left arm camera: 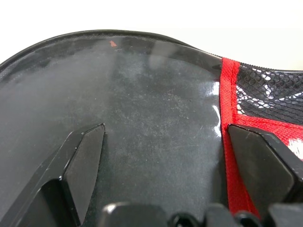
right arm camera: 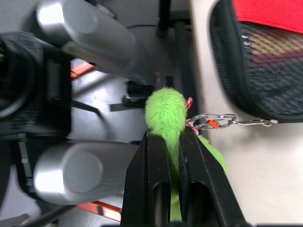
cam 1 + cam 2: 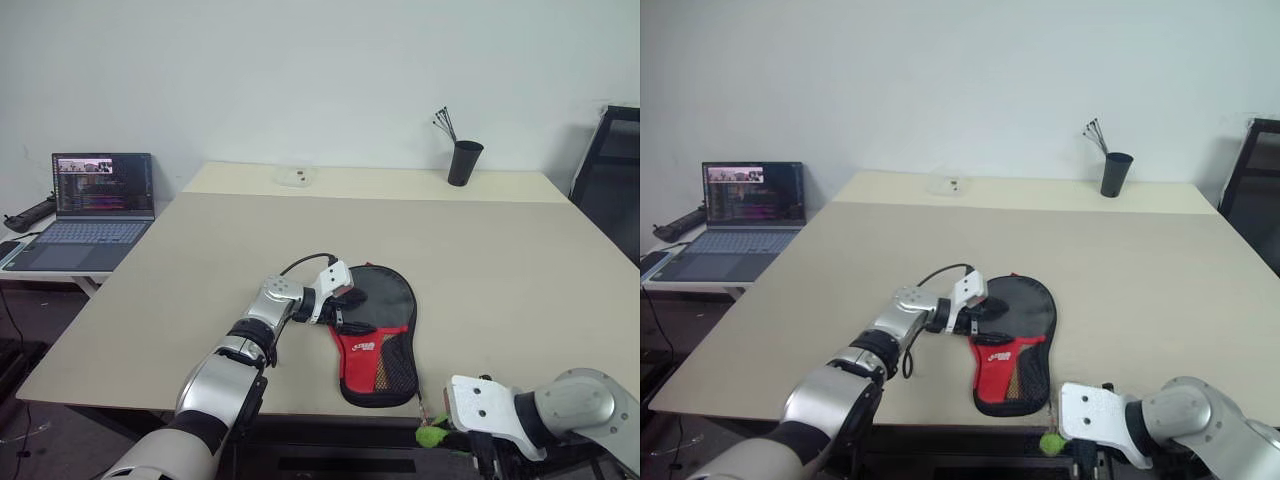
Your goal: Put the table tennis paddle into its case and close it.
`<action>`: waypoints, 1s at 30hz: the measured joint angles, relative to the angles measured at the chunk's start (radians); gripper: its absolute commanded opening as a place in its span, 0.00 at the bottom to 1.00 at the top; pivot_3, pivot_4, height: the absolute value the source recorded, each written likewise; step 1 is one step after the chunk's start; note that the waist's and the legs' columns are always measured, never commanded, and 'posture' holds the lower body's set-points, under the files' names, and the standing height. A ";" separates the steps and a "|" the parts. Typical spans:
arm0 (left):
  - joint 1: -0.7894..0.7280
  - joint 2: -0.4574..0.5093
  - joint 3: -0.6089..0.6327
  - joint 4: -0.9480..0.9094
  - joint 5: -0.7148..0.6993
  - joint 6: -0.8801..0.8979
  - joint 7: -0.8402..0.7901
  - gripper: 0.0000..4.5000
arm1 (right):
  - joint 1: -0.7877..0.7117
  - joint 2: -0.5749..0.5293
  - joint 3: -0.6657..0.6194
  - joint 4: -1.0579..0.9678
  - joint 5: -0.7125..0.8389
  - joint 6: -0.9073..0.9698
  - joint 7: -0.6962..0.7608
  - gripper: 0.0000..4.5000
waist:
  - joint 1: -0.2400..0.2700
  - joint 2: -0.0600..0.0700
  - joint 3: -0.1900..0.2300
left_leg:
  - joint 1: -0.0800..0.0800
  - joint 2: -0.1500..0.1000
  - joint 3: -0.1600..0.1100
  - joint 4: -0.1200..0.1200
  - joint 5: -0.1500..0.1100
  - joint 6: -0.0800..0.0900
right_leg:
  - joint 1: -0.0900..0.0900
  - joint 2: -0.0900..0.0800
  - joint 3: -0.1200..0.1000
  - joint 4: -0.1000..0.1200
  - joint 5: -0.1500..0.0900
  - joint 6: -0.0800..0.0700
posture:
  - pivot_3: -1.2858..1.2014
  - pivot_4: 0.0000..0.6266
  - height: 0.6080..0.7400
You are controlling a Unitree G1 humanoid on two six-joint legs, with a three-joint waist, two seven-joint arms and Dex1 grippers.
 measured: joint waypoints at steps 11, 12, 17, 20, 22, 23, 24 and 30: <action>-0.002 0.006 0.000 0.000 0.004 0.003 -0.002 1.00 | -0.063 0.023 0.025 -0.017 0.042 0.028 -0.016 0.06 | -0.001 0.000 0.000 | 0.001 0.000 0.000 0.000 0.000 0.000 | 0.000 0.000 0.000 0.000 0.000 0.000 | 0.52 0.24 1.00; -0.002 0.007 0.000 0.000 0.004 0.003 -0.003 1.00 | -0.076 0.030 0.022 -0.016 0.053 0.033 -0.019 0.13 | -0.001 0.000 0.000 | 0.001 0.000 0.000 -0.001 0.000 0.000 | 0.000 0.000 0.000 0.000 0.000 0.000 | 0.52 0.24 1.00; -0.002 0.009 0.000 -0.001 0.004 0.003 -0.003 1.00 | -0.131 0.066 -0.059 0.026 0.142 0.083 -0.021 0.48 | -0.002 -0.001 0.000 | 0.001 0.000 0.000 -0.001 0.000 0.000 | 0.000 0.000 0.000 0.000 0.000 0.000 | 0.52 0.24 1.00; -0.001 0.009 0.000 -0.001 0.004 0.001 -0.004 1.00 | -0.140 0.090 -0.125 0.072 0.194 0.111 -0.024 0.70 | -0.002 -0.001 0.000 | 0.001 0.000 0.000 -0.002 0.000 0.000 | 0.000 -0.001 0.000 0.000 0.000 0.000 | 0.52 0.24 1.00; -0.001 0.010 0.000 -0.001 0.004 0.001 -0.005 1.00 | -0.147 0.120 -0.162 0.109 0.227 0.123 -0.037 0.87 | -0.001 -0.002 0.000 | 0.001 0.000 0.000 -0.002 0.000 0.000 | 0.000 -0.001 0.000 0.000 0.000 0.000 | 0.52 0.24 1.00; -0.001 0.011 0.000 -0.001 0.004 0.001 -0.005 1.00 | -0.157 0.148 -0.181 0.138 0.238 0.127 -0.053 0.93 | -0.002 -0.002 0.000 | 0.001 0.000 0.000 -0.002 0.000 0.000 | 0.000 -0.001 0.000 0.000 0.000 0.000 | 0.52 0.24 1.00; -0.001 0.011 0.002 -0.001 0.004 0.001 -0.005 1.00 | -0.171 0.178 -0.194 0.177 0.247 0.127 -0.071 1.00 | -0.002 -0.002 0.000 | 0.002 0.000 0.001 -0.002 0.000 0.000 | 0.000 -0.001 0.000 0.000 0.000 0.000 | 0.52 0.24 1.00; 0.002 0.013 0.030 -0.017 -0.007 -0.013 -0.052 1.00 | -0.236 0.352 -0.232 0.393 0.254 0.076 -0.170 1.00 | -0.003 -0.002 0.001 | 0.000 0.000 0.002 -0.005 0.003 0.006 | -0.002 -0.001 0.000 0.000 0.000 0.000 | 0.52 0.24 1.00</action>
